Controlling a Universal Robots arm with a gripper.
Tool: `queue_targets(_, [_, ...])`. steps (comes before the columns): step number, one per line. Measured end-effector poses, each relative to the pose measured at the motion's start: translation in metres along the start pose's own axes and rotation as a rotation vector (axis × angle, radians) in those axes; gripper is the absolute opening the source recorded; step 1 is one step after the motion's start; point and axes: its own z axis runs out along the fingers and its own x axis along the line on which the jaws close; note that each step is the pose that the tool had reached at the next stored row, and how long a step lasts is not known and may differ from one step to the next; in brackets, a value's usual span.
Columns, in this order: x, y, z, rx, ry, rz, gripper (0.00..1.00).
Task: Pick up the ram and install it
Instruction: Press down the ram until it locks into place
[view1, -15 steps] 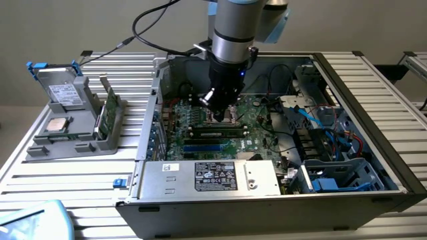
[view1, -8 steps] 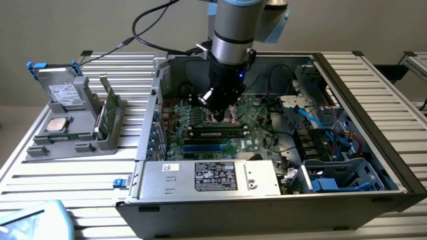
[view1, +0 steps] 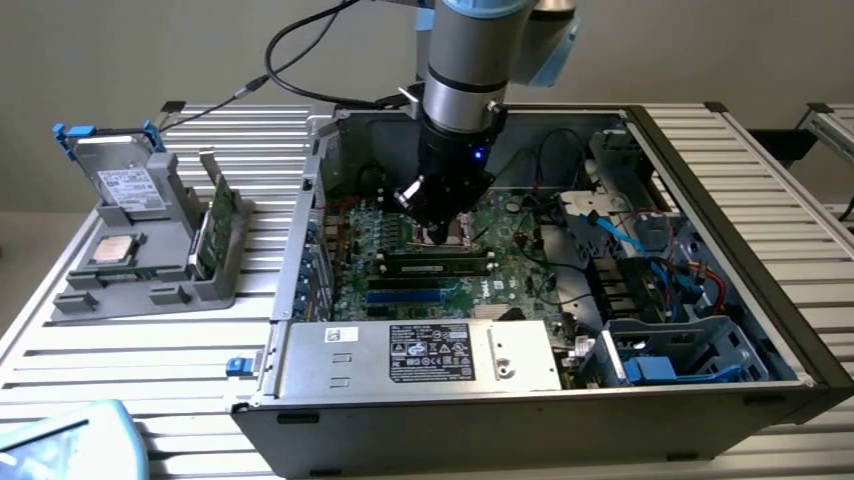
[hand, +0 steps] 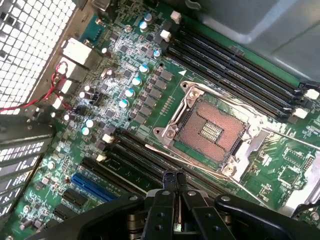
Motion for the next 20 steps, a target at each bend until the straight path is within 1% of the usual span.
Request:
queue_targets(6, [-0.0002,-0.0001,0.0025,-0.0062,-0.0060,0.085,0.11])
queue_targets(20, [-0.0002,-0.0001,0.0027,-0.0170,-0.0212,0.293,0.11])
